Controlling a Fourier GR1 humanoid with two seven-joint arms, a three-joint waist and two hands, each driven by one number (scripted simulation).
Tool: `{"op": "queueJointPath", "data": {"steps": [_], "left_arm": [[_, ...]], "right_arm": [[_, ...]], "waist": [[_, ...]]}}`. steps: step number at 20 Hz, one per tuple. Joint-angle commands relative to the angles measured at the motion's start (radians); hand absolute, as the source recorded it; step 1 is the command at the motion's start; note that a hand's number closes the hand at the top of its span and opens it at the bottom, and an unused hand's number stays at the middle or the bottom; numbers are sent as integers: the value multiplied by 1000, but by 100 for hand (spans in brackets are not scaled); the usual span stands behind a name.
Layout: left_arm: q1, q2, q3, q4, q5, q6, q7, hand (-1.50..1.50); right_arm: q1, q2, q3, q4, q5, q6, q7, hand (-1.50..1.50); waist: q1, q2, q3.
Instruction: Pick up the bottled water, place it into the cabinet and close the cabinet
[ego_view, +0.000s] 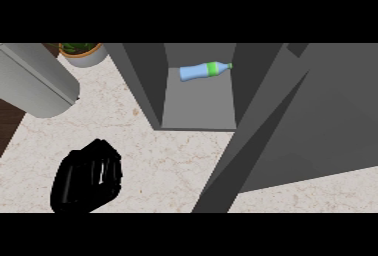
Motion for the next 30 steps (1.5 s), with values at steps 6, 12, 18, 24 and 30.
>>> {"op": "queueJointPath", "data": {"steps": [6,12,18,24,30], "left_arm": [[204,66,52,-58,21,-97,-86,150],[177,119,138,-86,82,-143,-45,150],[263,182,187,-111,118,-231,-65,150],[281,186,243,-77,145,-301,-95,150],[268,209,289,-90,160,-318,-50,150]], "right_arm": [[-300,152,128,142,139,-78,75,150],[-437,149,49,259,129,-210,98,150],[-488,150,-88,377,39,-280,84,150],[-647,157,-306,636,-247,-226,-60,150],[-774,159,-444,958,-396,-102,-186,150]], "waist": [[12,-1,-2],[26,5,-3],[57,13,-1],[32,16,1],[18,13,2]]}}
